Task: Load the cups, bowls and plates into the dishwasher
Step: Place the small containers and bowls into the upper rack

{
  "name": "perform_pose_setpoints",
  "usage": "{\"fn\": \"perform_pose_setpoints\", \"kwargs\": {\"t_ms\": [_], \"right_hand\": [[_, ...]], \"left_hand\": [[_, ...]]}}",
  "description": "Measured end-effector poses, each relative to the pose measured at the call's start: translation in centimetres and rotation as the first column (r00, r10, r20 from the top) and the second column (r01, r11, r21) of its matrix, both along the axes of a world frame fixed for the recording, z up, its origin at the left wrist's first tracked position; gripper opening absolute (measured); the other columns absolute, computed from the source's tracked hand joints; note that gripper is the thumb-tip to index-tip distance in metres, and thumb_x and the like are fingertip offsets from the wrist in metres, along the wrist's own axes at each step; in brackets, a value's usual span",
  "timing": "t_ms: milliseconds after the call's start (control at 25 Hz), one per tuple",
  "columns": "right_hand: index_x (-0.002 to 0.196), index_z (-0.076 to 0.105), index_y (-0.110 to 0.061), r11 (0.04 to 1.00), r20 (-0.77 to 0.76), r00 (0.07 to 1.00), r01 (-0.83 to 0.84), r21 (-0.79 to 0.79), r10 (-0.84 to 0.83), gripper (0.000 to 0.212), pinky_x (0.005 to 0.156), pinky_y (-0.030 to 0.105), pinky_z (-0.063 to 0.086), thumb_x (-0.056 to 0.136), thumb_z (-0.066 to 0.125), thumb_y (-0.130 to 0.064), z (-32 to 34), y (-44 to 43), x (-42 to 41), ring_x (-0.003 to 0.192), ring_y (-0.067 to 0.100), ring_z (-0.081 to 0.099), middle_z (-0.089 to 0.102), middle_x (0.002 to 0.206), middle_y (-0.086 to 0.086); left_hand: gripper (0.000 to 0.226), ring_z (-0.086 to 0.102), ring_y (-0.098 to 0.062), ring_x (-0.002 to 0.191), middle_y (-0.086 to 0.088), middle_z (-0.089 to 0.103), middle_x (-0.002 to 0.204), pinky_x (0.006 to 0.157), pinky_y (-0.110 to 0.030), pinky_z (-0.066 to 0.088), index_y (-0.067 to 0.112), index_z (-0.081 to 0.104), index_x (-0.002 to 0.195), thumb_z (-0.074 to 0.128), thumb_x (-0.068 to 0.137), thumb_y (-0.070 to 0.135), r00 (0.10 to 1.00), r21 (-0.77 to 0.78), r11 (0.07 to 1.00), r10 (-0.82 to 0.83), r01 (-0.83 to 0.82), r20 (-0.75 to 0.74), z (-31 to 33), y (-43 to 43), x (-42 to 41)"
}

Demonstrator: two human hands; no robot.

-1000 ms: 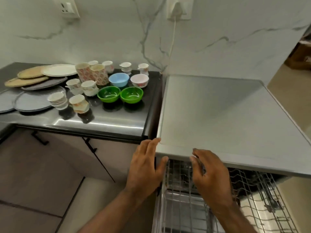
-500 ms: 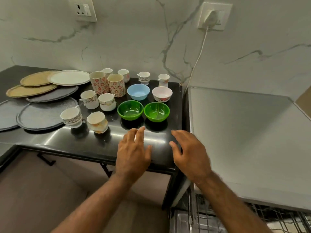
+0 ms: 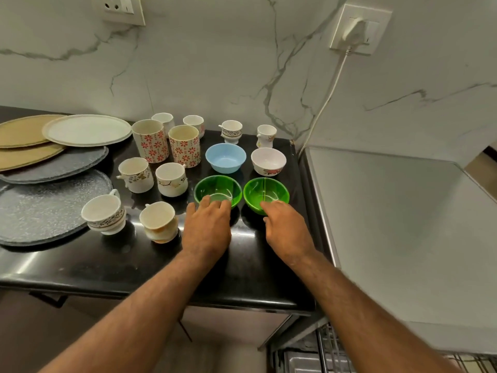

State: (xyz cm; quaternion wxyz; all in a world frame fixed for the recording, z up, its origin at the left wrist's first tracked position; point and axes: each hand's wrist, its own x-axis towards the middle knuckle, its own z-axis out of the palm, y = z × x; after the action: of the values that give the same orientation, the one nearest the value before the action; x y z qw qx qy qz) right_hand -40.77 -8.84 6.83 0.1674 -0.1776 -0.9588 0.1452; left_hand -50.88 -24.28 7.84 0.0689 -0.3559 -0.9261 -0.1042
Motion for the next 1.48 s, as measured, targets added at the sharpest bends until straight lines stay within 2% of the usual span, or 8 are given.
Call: {"fn": "perform_pose_setpoints", "kwargs": {"t_ms": [120, 440, 560, 720, 800, 920, 1160, 1480], "right_hand": [[0.128, 0.067, -0.014, 1.0, -0.014, 1.0, 0.008, 0.022, -0.008, 0.039, 0.095, 0.04, 0.053, 0.091, 0.059, -0.004, -0.2, 0.5, -0.1, 0.108, 0.028, 0.065, 0.071, 0.114, 0.008], [0.121, 0.072, -0.012, 0.996, -0.073, 0.997, 0.018, 0.088, -0.012, 0.041, 0.088, 0.037, 0.055, 0.084, 0.066, 0.004, 1.0, 1.9, 5.5, 0.1, 0.027, 0.069, 0.075, 0.106, 0.008], [0.12, 0.072, -0.012, 0.994, -0.083, 0.996, 0.032, 0.106, -0.023, 0.042, 0.085, 0.04, 0.056, 0.083, 0.065, 0.006, 2.5, 3.3, 9.8, 0.098, 0.03, 0.069, 0.075, 0.105, 0.009], [0.109, 0.074, -0.01, 0.989, -0.093, 0.995, 0.051, 0.137, -0.038, 0.04, 0.072, 0.037, 0.054, 0.076, 0.063, 0.01, 4.6, 5.9, 17.8, 0.087, 0.032, 0.067, 0.074, 0.093, 0.01], [0.109, 0.075, -0.01, 0.983, -0.114, 0.991, 0.082, 0.163, -0.064, 0.041, 0.072, 0.037, 0.055, 0.075, 0.065, 0.011, 5.4, 7.5, 22.6, 0.086, 0.031, 0.068, 0.075, 0.094, 0.01], [0.107, 0.076, -0.007, 0.968, -0.165, 0.985, 0.088, 0.237, -0.049, 0.046, 0.071, 0.039, 0.059, 0.067, 0.075, 0.014, 5.5, 10.0, 30.6, 0.082, 0.029, 0.071, 0.076, 0.093, 0.011], [0.106, 0.075, -0.005, 0.944, -0.142, 0.98, 0.175, 0.278, -0.14, 0.04, 0.074, 0.039, 0.059, 0.068, 0.075, 0.009, 3.7, 14.5, 47.4, 0.085, 0.03, 0.071, 0.075, 0.095, 0.012], [0.108, 0.075, -0.008, 0.966, -0.082, 0.969, 0.239, 0.097, -0.232, 0.035, 0.079, 0.041, 0.061, 0.076, 0.071, 0.007, -2.4, 15.1, 60.7, 0.088, 0.023, 0.07, 0.076, 0.097, 0.007]], "left_hand": [[0.011, 0.063, -0.024, 0.102, -0.003, 0.071, 0.105, 0.093, -0.043, 0.045, 0.021, 0.061, 0.104, 0.052, 0.099, 0.018, 1.0, 0.032, 0.999, -0.028, 0.028, 0.009, 1.1, 0.0, 0.0], [0.012, 0.066, -0.027, 0.08, -0.003, 0.071, 0.081, 0.081, -0.041, 0.047, 0.019, 0.064, 0.088, 0.056, 0.089, 0.009, 0.993, 0.087, 0.992, -0.083, 0.09, -0.08, 2.7, 0.8, 4.4], [0.015, 0.067, -0.028, 0.074, -0.003, 0.071, 0.076, 0.076, -0.039, 0.046, 0.018, 0.063, 0.084, 0.06, 0.082, 0.004, 0.986, 0.09, 0.988, -0.118, 0.129, -0.117, 4.0, 2.2, 8.0], [0.018, 0.067, -0.032, 0.064, -0.007, 0.07, 0.068, 0.067, -0.036, 0.04, 0.015, 0.063, 0.078, 0.067, 0.072, -0.001, 0.968, 0.077, 0.979, -0.173, 0.189, -0.182, 6.1, 5.0, 15.3], [0.02, 0.066, -0.032, 0.058, -0.006, 0.068, 0.063, 0.064, -0.035, 0.041, 0.015, 0.062, 0.074, 0.07, 0.067, -0.002, 0.956, 0.099, 0.967, -0.21, 0.234, -0.205, 6.5, 6.6, 19.6], [0.019, 0.067, -0.029, 0.061, -0.001, 0.071, 0.068, 0.066, -0.036, 0.046, 0.018, 0.064, 0.08, 0.07, 0.072, 0.002, 0.937, 0.113, 0.943, -0.287, 0.313, -0.199, 5.8, 9.4, 26.5], [0.014, 0.068, -0.025, 0.073, 0.003, 0.073, 0.082, 0.07, -0.036, 0.042, 0.023, 0.065, 0.093, 0.07, 0.084, 0.014, 0.857, 0.094, 0.861, -0.476, 0.5, -0.198, 2.8, 13.9, 40.6], [0.017, 0.063, -0.022, 0.066, 0.003, 0.07, 0.079, 0.066, -0.032, 0.032, 0.02, 0.067, 0.094, 0.062, 0.08, 0.012, 0.781, 0.055, 0.781, -0.615, 0.622, -0.105, -2.2, 16.1, 52.4]]}}
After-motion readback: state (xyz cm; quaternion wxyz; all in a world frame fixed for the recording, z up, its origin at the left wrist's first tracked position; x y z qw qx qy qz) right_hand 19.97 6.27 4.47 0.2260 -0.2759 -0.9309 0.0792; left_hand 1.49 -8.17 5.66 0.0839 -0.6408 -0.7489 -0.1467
